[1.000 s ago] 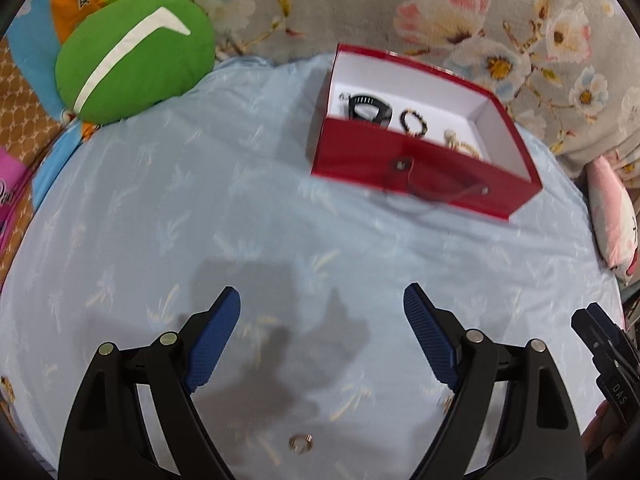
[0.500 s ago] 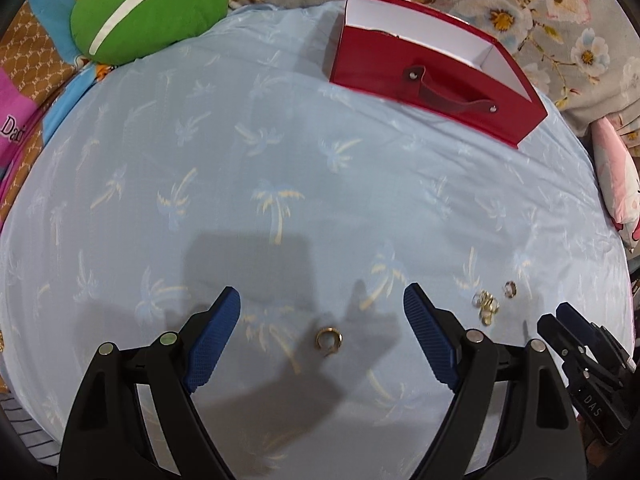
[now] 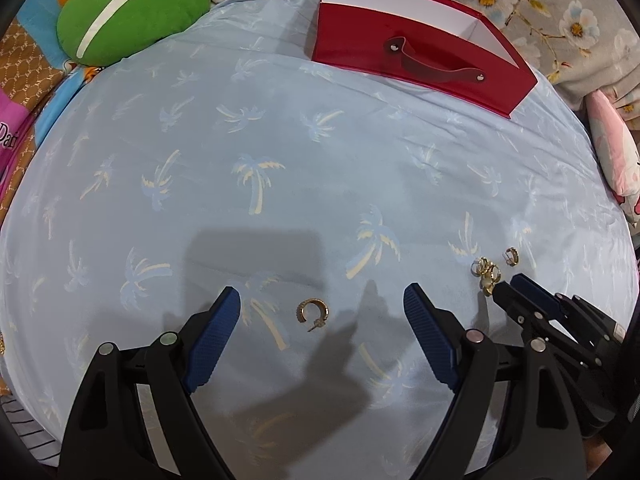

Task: Organize jewelry
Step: 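Move both tools back to the gold earrings on the sheet, then grasp a gold hoop earring with the right tool while the left tool grasps a gold earring, then carry both earrings to the red box and lower them inside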

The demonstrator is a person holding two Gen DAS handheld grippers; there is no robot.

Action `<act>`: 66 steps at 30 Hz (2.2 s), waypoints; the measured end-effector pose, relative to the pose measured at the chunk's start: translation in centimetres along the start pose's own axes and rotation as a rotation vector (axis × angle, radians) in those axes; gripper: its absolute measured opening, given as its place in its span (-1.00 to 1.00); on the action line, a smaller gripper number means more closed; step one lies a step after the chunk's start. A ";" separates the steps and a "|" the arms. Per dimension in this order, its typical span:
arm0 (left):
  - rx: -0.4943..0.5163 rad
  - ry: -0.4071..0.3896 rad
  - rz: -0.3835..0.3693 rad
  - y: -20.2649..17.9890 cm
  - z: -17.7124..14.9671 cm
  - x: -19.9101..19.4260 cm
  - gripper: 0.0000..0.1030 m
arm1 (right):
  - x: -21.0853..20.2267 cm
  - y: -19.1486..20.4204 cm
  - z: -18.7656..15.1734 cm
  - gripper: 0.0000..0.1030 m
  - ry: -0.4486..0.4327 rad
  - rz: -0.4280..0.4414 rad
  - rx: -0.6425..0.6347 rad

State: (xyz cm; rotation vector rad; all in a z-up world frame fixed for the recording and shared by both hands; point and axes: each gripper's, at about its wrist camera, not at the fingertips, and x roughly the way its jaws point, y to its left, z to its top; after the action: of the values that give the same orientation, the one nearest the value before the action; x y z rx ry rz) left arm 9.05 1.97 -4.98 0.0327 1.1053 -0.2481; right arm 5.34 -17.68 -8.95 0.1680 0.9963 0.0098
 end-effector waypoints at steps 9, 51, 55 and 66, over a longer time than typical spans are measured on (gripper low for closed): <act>0.015 0.015 0.003 -0.6 -0.1 0.5 0.58 | 1.0 0.0 0.7 -0.76 0.000 0.005 0.002; 0.198 0.026 -0.144 -10.5 1.5 2.1 -0.93 | -4.9 -5.6 -1.4 -0.76 -0.033 -0.021 0.154; 0.161 -0.032 -0.129 -8.5 2.1 -0.6 -0.93 | -5.8 -4.5 -0.6 -0.76 -0.059 0.001 0.131; 0.092 -0.159 -0.121 -5.1 4.9 -6.2 -0.93 | -9.9 -1.1 3.9 -0.76 -0.209 0.047 0.045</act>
State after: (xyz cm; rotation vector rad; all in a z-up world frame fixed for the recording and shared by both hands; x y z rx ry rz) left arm 9.63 -2.63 3.25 0.0277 0.9386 -0.4031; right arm 3.13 -20.15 1.20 0.2287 0.7841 0.0128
